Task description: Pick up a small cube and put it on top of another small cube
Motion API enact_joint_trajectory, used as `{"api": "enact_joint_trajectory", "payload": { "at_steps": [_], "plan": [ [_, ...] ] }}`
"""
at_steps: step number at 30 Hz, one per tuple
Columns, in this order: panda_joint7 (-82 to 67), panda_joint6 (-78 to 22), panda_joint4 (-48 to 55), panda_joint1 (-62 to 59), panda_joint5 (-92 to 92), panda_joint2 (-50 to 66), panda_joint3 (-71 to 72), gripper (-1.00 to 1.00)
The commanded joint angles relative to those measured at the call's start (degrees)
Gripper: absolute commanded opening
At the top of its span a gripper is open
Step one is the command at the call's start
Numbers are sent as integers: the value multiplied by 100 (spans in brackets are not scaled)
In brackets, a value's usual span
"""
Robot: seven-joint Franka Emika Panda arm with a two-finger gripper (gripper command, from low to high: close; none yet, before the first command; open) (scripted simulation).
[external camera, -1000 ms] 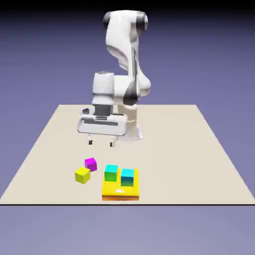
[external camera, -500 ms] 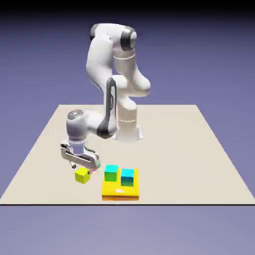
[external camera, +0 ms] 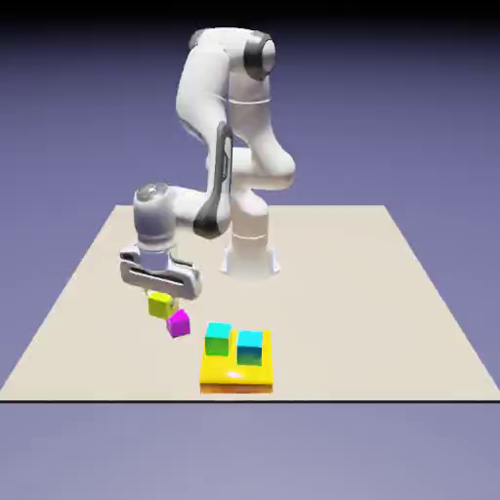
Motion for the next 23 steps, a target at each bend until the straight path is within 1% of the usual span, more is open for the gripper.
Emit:
{"api": "enact_joint_trajectory", "payload": {
  "at_steps": [1, 3, 5, 13, 14, 15, 23],
  "plan": [
    [-67, -49, -151, 39, -139, -208, -85, -100],
    [-203, -148, -452, 110, -410, -623, -261, -100],
    [-230, -167, -512, 124, -463, -704, -295, -100],
    [-1238, 1315, -477, 318, 965, 884, -145, -100],
    [-1238, 1315, -477, 318, 965, 884, -145, 100],
    [-1238, 1315, -477, 318, 965, 884, -145, 100],
    [-230, -167, -512, 124, -463, -704, -295, 100]
  ]
}}
